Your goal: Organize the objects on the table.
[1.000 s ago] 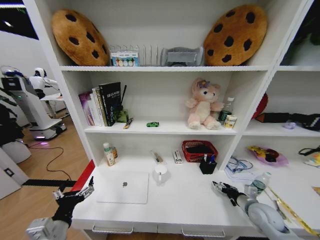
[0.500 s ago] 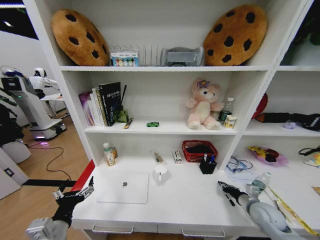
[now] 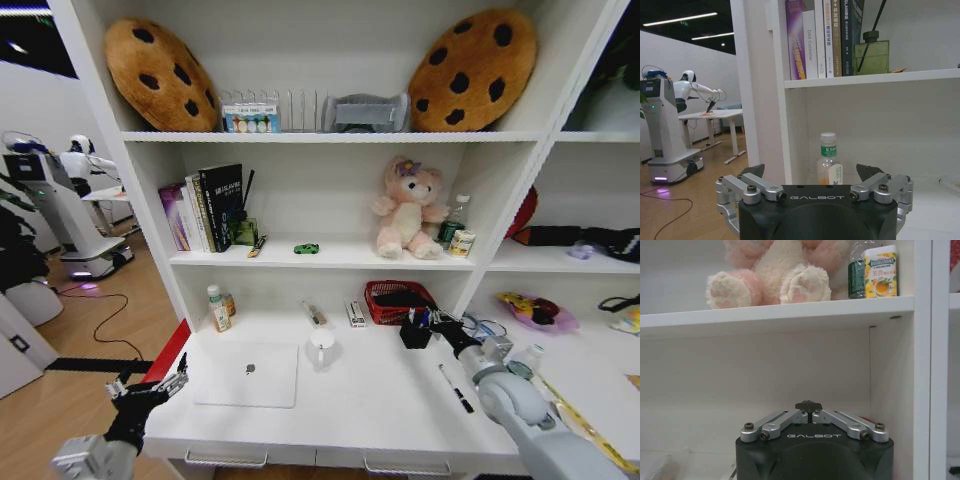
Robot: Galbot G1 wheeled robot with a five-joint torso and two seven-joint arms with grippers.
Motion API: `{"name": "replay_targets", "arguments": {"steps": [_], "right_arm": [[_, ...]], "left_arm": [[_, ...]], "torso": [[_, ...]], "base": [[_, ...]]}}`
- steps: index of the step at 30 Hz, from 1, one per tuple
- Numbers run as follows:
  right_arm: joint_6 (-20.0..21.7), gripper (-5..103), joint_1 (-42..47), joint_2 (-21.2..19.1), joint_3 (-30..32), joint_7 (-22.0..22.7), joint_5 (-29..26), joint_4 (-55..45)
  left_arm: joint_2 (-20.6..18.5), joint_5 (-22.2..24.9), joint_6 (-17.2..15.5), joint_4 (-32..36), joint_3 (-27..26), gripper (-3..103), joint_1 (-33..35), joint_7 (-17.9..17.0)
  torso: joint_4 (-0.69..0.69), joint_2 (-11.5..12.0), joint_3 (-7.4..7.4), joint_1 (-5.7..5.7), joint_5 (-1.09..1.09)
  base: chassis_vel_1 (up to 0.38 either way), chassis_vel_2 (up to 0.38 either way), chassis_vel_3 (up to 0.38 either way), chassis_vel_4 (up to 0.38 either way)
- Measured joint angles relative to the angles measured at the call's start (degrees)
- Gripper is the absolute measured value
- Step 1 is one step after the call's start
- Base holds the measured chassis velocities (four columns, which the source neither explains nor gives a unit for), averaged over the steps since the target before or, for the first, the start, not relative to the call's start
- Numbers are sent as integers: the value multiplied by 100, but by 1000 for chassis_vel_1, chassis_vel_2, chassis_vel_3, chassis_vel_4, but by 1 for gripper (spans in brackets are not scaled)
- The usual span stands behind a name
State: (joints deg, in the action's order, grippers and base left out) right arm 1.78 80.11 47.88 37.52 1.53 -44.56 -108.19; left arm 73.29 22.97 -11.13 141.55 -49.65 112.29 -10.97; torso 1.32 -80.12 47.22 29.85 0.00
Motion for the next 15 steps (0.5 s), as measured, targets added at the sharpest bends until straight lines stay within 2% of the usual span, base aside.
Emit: {"name": "replay_targets", "arguments": {"steps": [2, 3, 4, 7, 9, 11, 12, 15], "right_arm": [[235, 0, 440, 65, 154, 216, -201, -255], [509, 5, 750, 107, 252, 434, -425, -449], [509, 5, 750, 107, 252, 434, -425, -449], [1141, 22, 1384, 231, 390, 841, -800, -691], [1224, 22, 1463, 249, 402, 871, -804, -689], [1414, 32, 1503, 248, 427, 912, -817, -631], [1414, 32, 1503, 248, 427, 912, -817, -631], [1606, 48, 1411, 177, 454, 935, -844, -414]], "left_arm": [[0, 0, 0, 0, 0, 100, 0, -2], [0, 0, 0, 0, 0, 100, 0, 0], [0, 0, 0, 0, 0, 100, 0, 0], [0, 0, 0, 0, 0, 100, 0, 0], [0, 0, 0, 0, 0, 100, 0, -1], [0, 0, 0, 0, 0, 100, 0, 0], [0, 0, 0, 0, 0, 100, 0, 0], [0, 0, 0, 0, 0, 100, 0, 0]], "torso": [[1, 0, 0, 0, 0], [1, -1, 0, -1, 0], [1, -1, 0, -1, 0], [4, -1, -1, -2, 0], [4, -1, -1, -2, 0], [0, -1, -1, -2, 0], [0, -1, -1, -2, 0], [0, -1, -1, -2, 0]], "base": [[0, 0, 0, 0], [0, 0, 0, 0], [0, 0, 0, 0], [0, 0, 0, 0], [0, 0, 0, 0], [0, 0, 0, 0], [0, 0, 0, 0], [0, 0, 0, 0]]}}
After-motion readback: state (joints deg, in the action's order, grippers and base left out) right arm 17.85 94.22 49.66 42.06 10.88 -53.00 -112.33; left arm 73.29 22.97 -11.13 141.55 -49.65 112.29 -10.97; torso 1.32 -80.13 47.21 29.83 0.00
